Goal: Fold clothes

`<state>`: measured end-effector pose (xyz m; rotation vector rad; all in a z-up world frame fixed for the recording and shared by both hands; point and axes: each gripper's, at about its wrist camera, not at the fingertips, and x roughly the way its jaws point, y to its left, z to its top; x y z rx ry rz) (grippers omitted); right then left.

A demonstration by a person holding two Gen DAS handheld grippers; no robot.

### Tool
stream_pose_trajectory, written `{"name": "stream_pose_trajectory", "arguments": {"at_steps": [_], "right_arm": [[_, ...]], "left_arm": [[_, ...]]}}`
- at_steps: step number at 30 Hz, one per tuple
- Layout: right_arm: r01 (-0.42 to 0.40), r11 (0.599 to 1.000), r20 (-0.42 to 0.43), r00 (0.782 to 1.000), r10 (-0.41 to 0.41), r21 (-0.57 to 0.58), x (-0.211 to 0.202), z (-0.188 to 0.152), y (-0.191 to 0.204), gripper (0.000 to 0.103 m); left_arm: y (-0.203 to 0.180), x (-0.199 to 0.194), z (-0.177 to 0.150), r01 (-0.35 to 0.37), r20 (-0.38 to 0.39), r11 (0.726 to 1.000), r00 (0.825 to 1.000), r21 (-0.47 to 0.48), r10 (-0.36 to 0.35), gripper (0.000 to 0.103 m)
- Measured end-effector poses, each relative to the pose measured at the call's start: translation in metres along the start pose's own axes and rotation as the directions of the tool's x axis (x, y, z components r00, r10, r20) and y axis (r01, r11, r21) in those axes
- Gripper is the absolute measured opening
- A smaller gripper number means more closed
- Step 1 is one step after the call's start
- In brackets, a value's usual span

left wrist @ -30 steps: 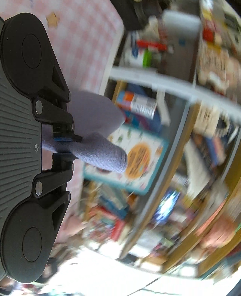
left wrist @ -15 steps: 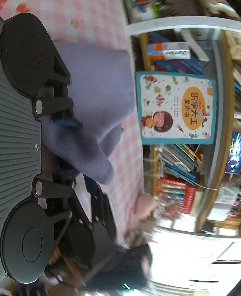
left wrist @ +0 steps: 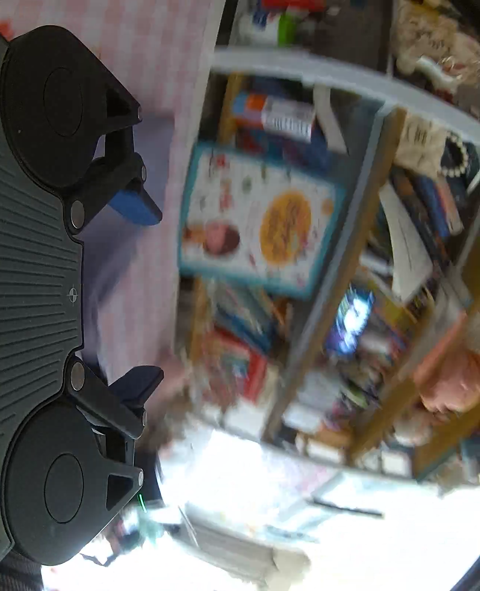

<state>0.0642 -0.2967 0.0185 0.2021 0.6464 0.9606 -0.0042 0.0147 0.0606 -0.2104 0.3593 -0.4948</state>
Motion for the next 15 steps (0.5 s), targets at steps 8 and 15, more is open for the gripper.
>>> {"name": "stream_pose_trajectory", "arguments": {"at_steps": [8, 15], "right_arm": [[-0.154, 0.983, 0.047, 0.988, 0.15, 0.105, 0.0, 0.002, -0.001, 0.075], [-0.133, 0.947, 0.065, 0.991, 0.119, 0.294, 0.025, 0.008, -0.017, 0.075]], "left_arm": [[-0.018, 0.04, -0.057, -0.022, -0.284, 0.975, 0.955, 0.221, 0.086, 0.083], [-0.029, 0.036, -0.071, -0.026, -0.272, 0.949, 0.955, 0.315, 0.116, 0.084]]}}
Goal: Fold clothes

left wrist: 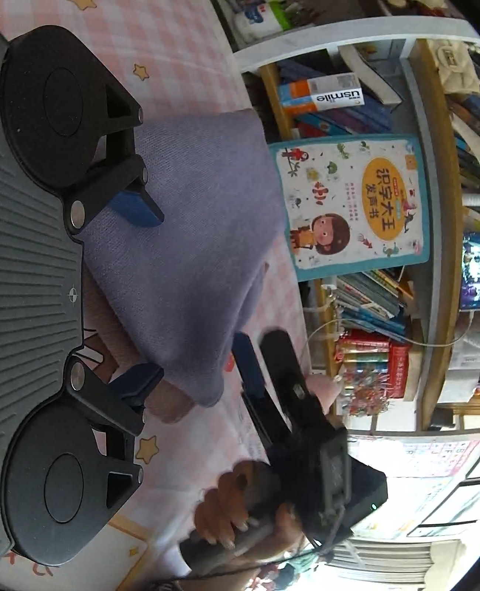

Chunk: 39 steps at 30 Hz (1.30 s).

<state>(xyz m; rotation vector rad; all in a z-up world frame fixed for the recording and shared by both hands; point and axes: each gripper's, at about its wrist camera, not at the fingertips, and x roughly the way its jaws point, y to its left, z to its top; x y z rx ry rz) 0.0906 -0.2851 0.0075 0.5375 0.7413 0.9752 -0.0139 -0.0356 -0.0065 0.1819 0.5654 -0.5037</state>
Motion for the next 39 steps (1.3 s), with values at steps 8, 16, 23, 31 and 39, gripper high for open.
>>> {"name": "stream_pose_trajectory", "arguments": {"at_steps": [8, 16, 23, 31, 39], "right_arm": [[0.156, 0.988, 0.084, 0.984, -0.157, 0.02, 0.026, 0.012, 0.012, 0.072], [0.191, 0.977, 0.107, 0.974, -0.2, 0.094, 0.01, 0.008, 0.0, 0.07], [0.137, 0.987, 0.033, 0.99, -0.14, 0.08, 0.029, 0.005, 0.002, 0.07], [0.256, 0.9, 0.154, 0.965, -0.214, -0.353, 0.039, -0.014, 0.065, 0.014], [0.282, 0.944, 0.033, 0.959, -0.28, -0.173, 0.023, -0.019, 0.025, 0.016]], "left_arm": [[0.014, -0.015, 0.008, 0.015, 0.072, 0.999, 0.997, -0.052, -0.011, 0.084], [0.06, -0.036, 0.022, 0.049, 0.219, 0.965, 0.976, -0.256, 0.009, 0.082], [0.041, -0.009, 0.003, -0.05, 0.099, 0.989, 0.993, -0.138, 0.064, 0.082], [0.043, -0.01, 0.004, -0.057, 0.1, 0.991, 0.993, -0.12, 0.069, 0.084], [0.039, -0.018, 0.006, -0.029, 0.102, 0.995, 0.994, -0.092, 0.039, 0.084]]}}
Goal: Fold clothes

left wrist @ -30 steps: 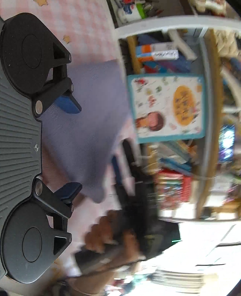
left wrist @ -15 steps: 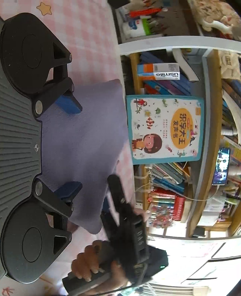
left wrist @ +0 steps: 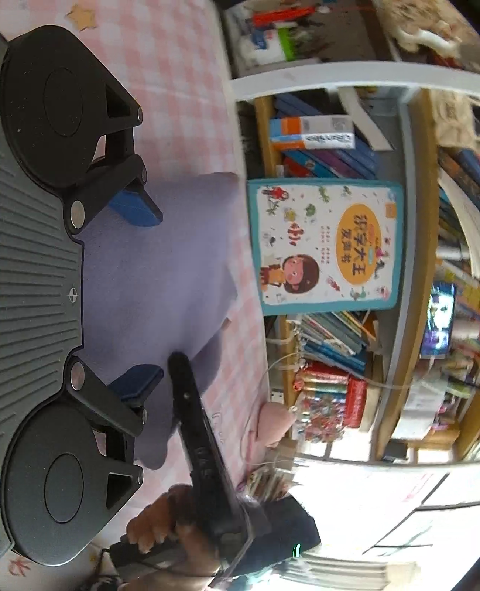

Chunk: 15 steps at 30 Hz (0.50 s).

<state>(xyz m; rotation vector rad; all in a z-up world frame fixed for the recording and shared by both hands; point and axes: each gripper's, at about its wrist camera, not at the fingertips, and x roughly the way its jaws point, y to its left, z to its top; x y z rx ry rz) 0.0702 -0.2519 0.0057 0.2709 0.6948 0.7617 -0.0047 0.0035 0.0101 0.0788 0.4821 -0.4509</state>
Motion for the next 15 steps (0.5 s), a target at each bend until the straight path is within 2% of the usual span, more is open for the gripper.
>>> {"name": "stream_pose_trajectory", "arguments": {"at_steps": [2, 4, 6, 8, 11, 12, 13, 15], "right_arm": [[-0.011, 0.999, -0.006, 1.0, 0.011, 0.036, -0.001, 0.001, -0.006, 0.017], [-0.004, 0.999, -0.005, 1.0, 0.004, 0.037, -0.002, 0.001, -0.006, 0.027], [-0.003, 1.0, 0.001, 1.0, 0.003, 0.027, -0.002, -0.001, -0.003, 0.028], [-0.025, 0.999, 0.012, 1.0, 0.025, 0.042, -0.004, 0.0, -0.004, 0.033], [-0.067, 0.993, 0.003, 0.998, 0.067, 0.098, 0.0, 0.004, -0.009, 0.035], [-0.061, 0.995, 0.003, 0.998, 0.061, 0.077, -0.001, 0.003, -0.006, 0.028], [-0.048, 0.998, 0.008, 0.999, 0.048, 0.033, -0.004, 0.004, 0.001, 0.014], [-0.032, 0.998, 0.027, 0.999, 0.034, -0.055, -0.01, 0.004, 0.014, 0.014]], "left_arm": [[0.0, 0.0, 0.001, -0.01, 0.001, 1.0, 1.0, 0.011, 0.01, 0.084], [0.007, -0.003, 0.003, -0.02, 0.01, 1.0, 1.0, -0.021, 0.02, 0.084], [0.012, -0.007, 0.004, -0.01, 0.027, 0.998, 1.0, -0.055, 0.012, 0.084], [0.017, -0.009, 0.006, 0.008, 0.038, 0.997, 0.999, -0.083, -0.005, 0.084], [0.016, -0.004, 0.004, 0.016, 0.021, 0.997, 1.0, -0.079, -0.015, 0.084], [0.016, -0.001, 0.004, 0.016, 0.014, 0.997, 1.0, -0.076, -0.015, 0.084], [0.015, 0.002, 0.002, 0.011, 0.003, 0.997, 1.0, -0.074, -0.01, 0.084], [0.013, 0.005, 0.0, -0.003, -0.01, 0.998, 1.0, -0.067, 0.002, 0.084]]}}
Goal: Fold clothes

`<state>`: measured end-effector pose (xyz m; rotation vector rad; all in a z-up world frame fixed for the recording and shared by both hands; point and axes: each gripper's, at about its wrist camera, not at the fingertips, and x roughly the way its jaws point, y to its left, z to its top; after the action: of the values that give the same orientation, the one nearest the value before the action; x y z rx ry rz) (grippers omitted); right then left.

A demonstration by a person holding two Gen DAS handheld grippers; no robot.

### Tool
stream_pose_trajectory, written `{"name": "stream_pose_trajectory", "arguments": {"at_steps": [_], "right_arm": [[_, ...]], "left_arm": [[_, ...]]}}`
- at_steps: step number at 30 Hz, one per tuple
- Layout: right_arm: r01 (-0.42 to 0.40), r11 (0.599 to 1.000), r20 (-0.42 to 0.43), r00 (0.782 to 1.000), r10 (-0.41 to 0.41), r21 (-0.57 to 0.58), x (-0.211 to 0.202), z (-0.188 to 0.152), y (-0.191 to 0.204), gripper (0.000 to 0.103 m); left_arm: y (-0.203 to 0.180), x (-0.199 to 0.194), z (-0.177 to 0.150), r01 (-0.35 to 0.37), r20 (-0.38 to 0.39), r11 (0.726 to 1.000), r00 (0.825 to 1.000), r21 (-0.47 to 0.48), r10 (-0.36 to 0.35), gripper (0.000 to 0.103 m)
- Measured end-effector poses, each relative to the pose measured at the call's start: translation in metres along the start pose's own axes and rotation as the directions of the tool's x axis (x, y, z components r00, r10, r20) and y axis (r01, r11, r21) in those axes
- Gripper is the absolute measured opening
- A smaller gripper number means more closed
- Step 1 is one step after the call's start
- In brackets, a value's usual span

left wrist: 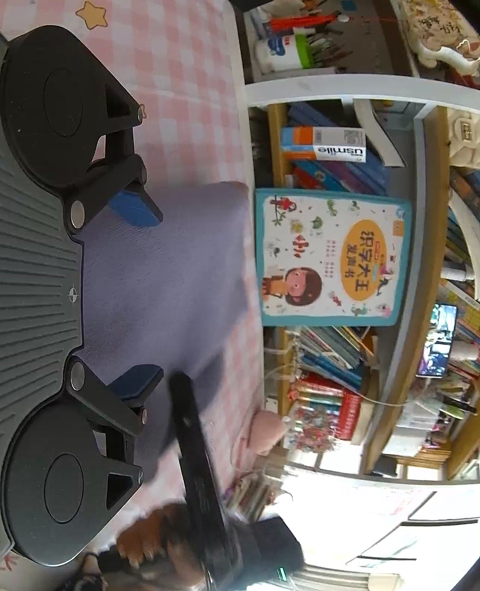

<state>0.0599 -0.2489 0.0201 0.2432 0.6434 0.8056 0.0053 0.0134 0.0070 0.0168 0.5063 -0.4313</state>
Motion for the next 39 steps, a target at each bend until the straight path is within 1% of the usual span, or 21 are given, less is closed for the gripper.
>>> {"name": "stream_pose_trajectory", "arguments": {"at_steps": [1, 2, 5, 8, 9, 11, 12, 13, 14, 15, 16, 18, 20, 25, 29, 33, 34, 36, 38, 39], "right_arm": [[-0.007, 0.999, 0.019, 1.0, 0.007, -0.046, -0.004, 0.0, 0.007, 0.014], [0.001, 0.998, 0.016, 1.0, 0.0, -0.061, -0.004, 0.0, 0.008, 0.014], [0.05, 0.998, -0.046, 0.998, -0.052, -0.036, 0.007, -0.004, 0.001, 0.014], [0.038, 0.999, -0.049, 0.998, -0.039, -0.015, 0.006, -0.005, -0.004, 0.016], [0.04, 0.999, -0.048, 0.998, -0.041, -0.011, 0.005, -0.005, -0.004, 0.017], [0.051, 0.999, -0.044, 0.998, -0.05, 0.0, 0.003, -0.006, -0.004, 0.027], [0.055, 0.998, -0.04, 0.998, -0.055, 0.011, 0.001, -0.006, -0.005, 0.036], [0.054, 0.998, -0.032, 0.998, -0.053, 0.037, -0.002, -0.006, -0.008, 0.045], [0.048, 0.996, -0.023, 0.999, -0.046, 0.075, -0.005, -0.005, -0.011, 0.049], [0.041, 0.993, -0.014, 0.999, -0.04, 0.113, -0.009, -0.004, -0.014, 0.058], [0.03, 0.987, -0.006, 1.0, -0.029, 0.155, -0.012, -0.003, -0.018, 0.064], [-0.004, 0.967, -0.001, 1.0, 0.004, 0.255, -0.019, -0.005, -0.026, 0.068], [-0.007, 0.951, -0.018, 1.0, 0.013, 0.31, -0.023, -0.009, -0.031, 0.068], [0.052, 0.923, -0.077, 0.997, -0.025, 0.381, -0.025, -0.019, -0.032, 0.069], [0.065, 0.914, -0.079, 0.996, -0.037, 0.4, -0.024, -0.021, -0.029, 0.069], [0.057, 0.909, -0.078, 0.997, -0.027, 0.413, -0.016, -0.022, -0.025, 0.065], [0.059, 0.909, -0.079, 0.996, -0.029, 0.412, -0.014, -0.022, -0.023, 0.059], [0.072, 0.911, -0.084, 0.996, -0.041, 0.406, -0.008, -0.021, -0.02, 0.049], [0.105, 0.924, -0.088, 0.993, -0.078, 0.367, -0.007, -0.02, -0.014, 0.038], [0.131, 0.935, -0.089, 0.99, -0.107, 0.33, -0.007, -0.02, -0.008, 0.028]], "left_arm": [[0.0, 0.001, 0.0, -0.009, -0.002, 1.0, 1.0, 0.006, 0.009, 0.084], [0.0, 0.002, -0.001, -0.017, -0.004, 1.0, 1.0, 0.011, 0.017, 0.084], [0.003, 0.0, 0.0, -0.006, -0.002, 1.0, 1.0, -0.002, 0.006, 0.084], [0.01, -0.002, 0.001, -0.005, 0.0, 0.999, 1.0, -0.035, 0.005, 0.084], [0.013, -0.003, 0.001, -0.005, 0.003, 0.999, 1.0, -0.051, 0.005, 0.084], [0.02, -0.005, 0.001, -0.005, 0.008, 0.997, 1.0, -0.083, 0.006, 0.085], [0.026, -0.006, 0.002, -0.001, 0.01, 0.994, 1.0, -0.106, 0.002, 0.085], [0.031, -0.007, 0.003, 0.002, 0.011, 0.992, 1.0, -0.128, -0.001, 0.085], [0.036, -0.008, 0.004, 0.006, 0.013, 0.989, 1.0, -0.151, -0.004, 0.085], [0.043, -0.006, 0.004, 0.005, 0.005, 0.983, 1.0, -0.182, -0.004, 0.086], [0.049, -0.004, 0.006, 0.003, -0.007, 0.977, 1.0, -0.213, -0.005, 0.087], [0.061, 0.0, 0.008, 0.008, -0.029, 0.962, 0.999, -0.273, -0.016, 0.088], [0.071, 0.006, 0.008, 0.029, -0.038, 0.946, 0.998, -0.322, -0.043, 0.088], [0.081, 0.022, 0.004, 0.089, -0.067, 0.916, 0.99, -0.392, -0.125, 0.088], [0.087, 0.04, -0.001, 0.094, -0.116, 0.893, 0.98, -0.44, -0.16, 0.088], [0.088, 0.047, -0.005, 0.145, -0.102, 0.876, 0.971, -0.46, -0.215, 0.086], [0.087, 0.048, -0.005, 0.153, -0.098, 0.873, 0.97, -0.462, -0.222, 0.081], [0.084, 0.047, -0.006, 0.151, -0.095, 0.877, 0.972, -0.455, -0.217, 0.079], [0.079, 0.044, -0.007, 0.145, -0.092, 0.887, 0.974, -0.439, -0.205, 0.076], [0.077, 0.041, -0.007, 0.141, -0.092, 0.894, 0.976, -0.426, -0.197, 0.074]]}}
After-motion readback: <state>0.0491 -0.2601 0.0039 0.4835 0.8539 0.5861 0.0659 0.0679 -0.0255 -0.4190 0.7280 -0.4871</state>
